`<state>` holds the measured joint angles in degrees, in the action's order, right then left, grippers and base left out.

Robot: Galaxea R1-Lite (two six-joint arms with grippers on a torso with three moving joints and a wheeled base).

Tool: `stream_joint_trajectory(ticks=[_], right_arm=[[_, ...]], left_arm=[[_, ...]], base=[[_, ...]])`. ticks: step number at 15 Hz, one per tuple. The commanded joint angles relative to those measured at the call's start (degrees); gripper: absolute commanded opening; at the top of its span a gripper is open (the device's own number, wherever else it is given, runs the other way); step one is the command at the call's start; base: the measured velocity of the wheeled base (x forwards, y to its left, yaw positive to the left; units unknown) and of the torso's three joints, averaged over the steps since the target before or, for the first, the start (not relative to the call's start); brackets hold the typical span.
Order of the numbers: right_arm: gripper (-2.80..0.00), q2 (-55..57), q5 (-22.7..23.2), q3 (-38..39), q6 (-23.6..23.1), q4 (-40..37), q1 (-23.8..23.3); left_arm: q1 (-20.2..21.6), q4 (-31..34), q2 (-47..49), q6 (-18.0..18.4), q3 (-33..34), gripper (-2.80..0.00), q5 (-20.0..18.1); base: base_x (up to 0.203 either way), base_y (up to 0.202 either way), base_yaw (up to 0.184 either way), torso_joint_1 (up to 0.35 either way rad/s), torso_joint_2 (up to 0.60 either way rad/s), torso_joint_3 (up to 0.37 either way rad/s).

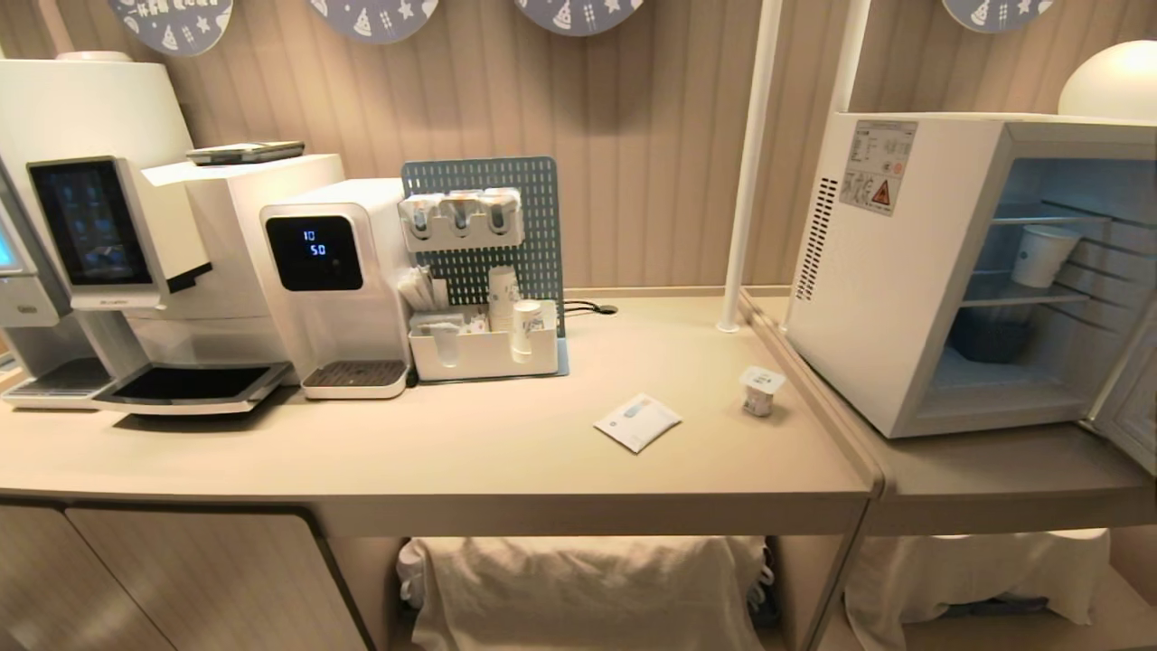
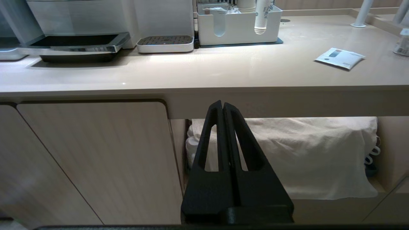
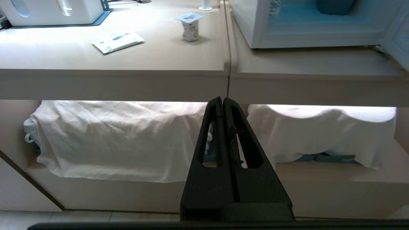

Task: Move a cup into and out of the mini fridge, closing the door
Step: Close the freezer door

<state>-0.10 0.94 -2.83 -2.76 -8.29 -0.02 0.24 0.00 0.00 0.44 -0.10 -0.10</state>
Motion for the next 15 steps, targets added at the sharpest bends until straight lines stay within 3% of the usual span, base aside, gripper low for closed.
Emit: stream_joint_trajectory(ticks=[1,15], right_arm=[[-2.80,0.1,0.0,-0.1,-0.1,-0.1,0.0],[-2.80,0.1,0.0,-0.1,-0.2,-0.2,0.0]], left_arm=[[0.0,0.0,0.0,0.0,0.0,-2.80,0.0],[0.0,0.0,0.0,0.0,0.0,-2.80,0.0]], base=[[0.000,-0.189,0.002,0.007,0.00,0.006],[0.000,-0.194,-0.001,0.002,0.00,0.001]])
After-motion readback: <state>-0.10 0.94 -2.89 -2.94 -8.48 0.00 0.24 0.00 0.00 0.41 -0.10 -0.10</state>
